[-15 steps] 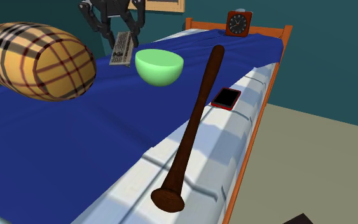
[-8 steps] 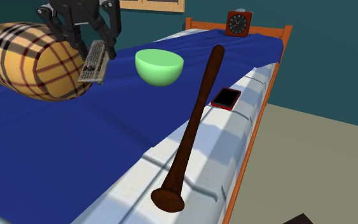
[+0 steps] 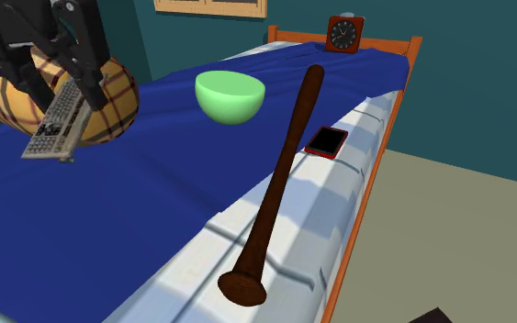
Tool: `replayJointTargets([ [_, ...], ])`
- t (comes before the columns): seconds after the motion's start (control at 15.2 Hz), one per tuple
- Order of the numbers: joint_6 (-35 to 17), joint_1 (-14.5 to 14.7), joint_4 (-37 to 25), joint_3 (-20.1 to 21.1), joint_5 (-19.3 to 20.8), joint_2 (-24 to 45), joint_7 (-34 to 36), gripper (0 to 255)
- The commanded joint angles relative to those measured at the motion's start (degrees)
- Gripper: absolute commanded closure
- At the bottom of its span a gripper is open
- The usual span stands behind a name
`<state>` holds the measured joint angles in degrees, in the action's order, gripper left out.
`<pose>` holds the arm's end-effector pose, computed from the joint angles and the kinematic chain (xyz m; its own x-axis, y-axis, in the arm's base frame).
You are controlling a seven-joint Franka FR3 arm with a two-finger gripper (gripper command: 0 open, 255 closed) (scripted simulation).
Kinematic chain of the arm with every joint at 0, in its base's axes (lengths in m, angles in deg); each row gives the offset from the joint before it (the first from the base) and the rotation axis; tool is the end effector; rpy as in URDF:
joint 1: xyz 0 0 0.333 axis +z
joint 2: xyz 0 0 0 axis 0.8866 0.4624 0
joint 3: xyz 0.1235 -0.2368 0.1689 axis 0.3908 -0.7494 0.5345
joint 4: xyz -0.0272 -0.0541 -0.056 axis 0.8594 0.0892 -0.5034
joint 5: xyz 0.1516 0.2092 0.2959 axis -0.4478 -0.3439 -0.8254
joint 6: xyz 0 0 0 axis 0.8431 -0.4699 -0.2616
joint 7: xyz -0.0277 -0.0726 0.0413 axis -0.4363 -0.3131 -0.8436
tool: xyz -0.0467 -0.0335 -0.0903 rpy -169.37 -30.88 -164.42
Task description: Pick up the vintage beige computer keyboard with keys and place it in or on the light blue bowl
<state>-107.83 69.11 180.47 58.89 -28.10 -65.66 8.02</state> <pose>0.4597 0.2534 0.5398 0.9077 -0.3890 0.1574 -0.4047 -0.9106 0.0839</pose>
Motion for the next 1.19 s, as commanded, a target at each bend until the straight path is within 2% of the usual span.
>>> replayJointTargets([
  [0.0, 0.4, 1.3, 1.1, 1.5, -0.6, -1.2, 2.6, 255],
  [0.53, 3.0, 5.9, 2.7, 7.6, -3.1, -4.4, 12.1, 255],
  [1.12, 6.1, 10.3, -0.1, 15.1, -4.3, -3.3, 23.6, 255],
])
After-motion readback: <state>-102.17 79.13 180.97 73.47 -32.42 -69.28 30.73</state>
